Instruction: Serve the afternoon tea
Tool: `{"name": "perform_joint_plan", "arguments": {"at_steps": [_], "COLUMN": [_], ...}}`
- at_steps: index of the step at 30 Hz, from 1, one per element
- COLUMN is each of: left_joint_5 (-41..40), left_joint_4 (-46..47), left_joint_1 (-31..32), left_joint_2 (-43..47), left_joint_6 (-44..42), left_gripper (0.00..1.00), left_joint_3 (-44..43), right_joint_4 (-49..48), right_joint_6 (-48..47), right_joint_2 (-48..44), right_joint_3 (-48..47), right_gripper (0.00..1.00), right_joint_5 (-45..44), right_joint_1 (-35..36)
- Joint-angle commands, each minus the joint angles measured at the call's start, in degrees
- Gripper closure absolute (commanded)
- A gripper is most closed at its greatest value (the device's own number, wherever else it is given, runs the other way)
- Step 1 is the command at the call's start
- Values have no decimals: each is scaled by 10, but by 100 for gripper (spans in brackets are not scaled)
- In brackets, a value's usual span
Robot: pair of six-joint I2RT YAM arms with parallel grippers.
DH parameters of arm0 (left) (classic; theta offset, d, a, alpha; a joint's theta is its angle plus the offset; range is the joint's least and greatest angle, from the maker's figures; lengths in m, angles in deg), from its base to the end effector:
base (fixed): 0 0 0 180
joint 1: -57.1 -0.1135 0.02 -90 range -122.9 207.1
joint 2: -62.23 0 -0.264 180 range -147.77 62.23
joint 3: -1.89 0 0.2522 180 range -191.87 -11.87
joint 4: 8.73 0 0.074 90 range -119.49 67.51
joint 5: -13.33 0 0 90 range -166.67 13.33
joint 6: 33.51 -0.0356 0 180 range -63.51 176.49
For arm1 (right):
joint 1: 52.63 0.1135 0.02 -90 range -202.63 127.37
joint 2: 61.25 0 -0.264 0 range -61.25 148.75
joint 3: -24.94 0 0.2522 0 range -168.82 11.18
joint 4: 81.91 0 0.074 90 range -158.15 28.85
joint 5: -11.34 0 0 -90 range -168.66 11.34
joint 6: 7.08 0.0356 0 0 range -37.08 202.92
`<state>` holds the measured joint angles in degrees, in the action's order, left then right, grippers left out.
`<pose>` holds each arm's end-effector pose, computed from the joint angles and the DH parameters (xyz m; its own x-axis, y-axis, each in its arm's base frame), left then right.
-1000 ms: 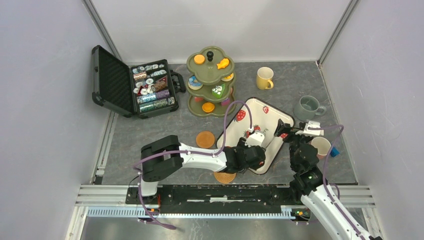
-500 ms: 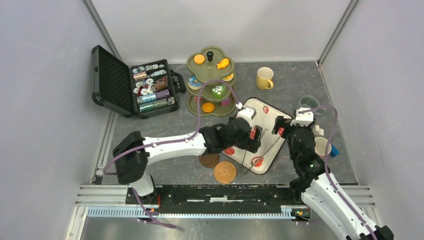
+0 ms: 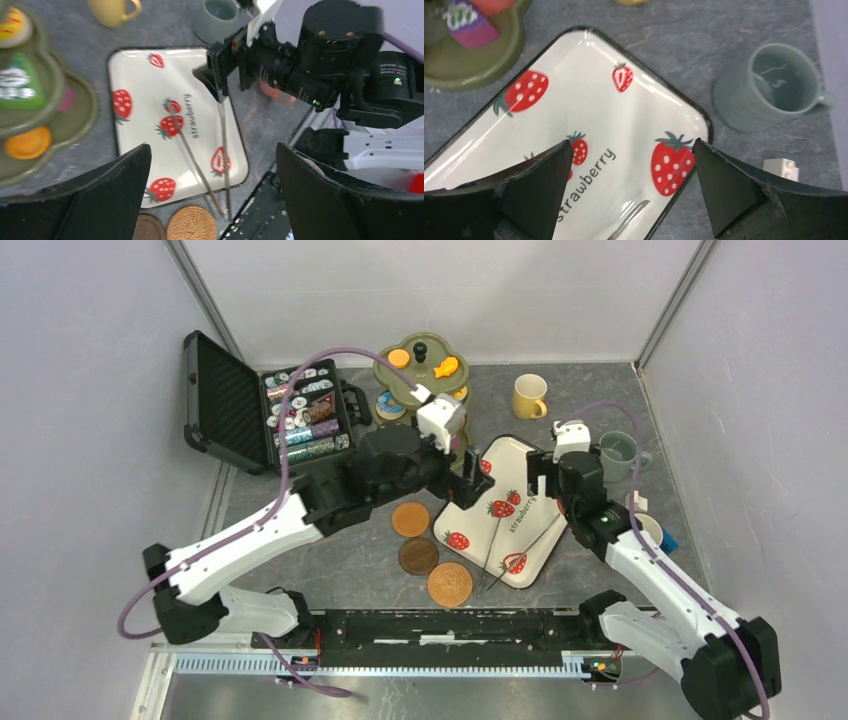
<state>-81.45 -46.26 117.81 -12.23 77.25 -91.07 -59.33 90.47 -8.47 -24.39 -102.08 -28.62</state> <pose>0.1454 -0.2532 0.4122 -0.4436 0.0688 -0.8936 0.7201 0.6209 -0.3097 0.1957 0.0717 0.2617 -0.4036 -0.0478 -0.9137 0.0060 0.9985 -0.0548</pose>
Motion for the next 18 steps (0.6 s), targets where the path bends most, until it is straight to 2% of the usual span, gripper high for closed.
{"name": "perform_joint_plan", "arguments": {"at_steps": [1,5,10,11,13,15,18], "left_joint_5": [-95,-237,-392,-411,-426,-426,-438], "left_joint_4": [-2,70,167,185,206,216,217], "left_joint_1": [-8,-8,-12,-12,-12,-12,-11], "left_joint_2": [61,134,236,251,282,299,309], "left_joint_6": [-96,-117,-162,-168,-177,-184,-189], "left_gripper": [0,0,0,0,0,0,0], "left_joint_3": [41,114,223,236,254,261,264], "right_joint_4": [8,-6,-39,-42,-37,-23,-4], "right_joint_6": [-11,-3,20,26,34,24,15], "right_joint_2": [51,127,212,232,279,327,384], "right_joint_3": [-38,-69,-102,-113,-143,-178,-233], "right_gripper": [2,2,2,1,7,10,12], "right_joint_5": [82,189,157,154,127,87,34], "right_joint_1": [3,27,138,156,196,235,256]}}
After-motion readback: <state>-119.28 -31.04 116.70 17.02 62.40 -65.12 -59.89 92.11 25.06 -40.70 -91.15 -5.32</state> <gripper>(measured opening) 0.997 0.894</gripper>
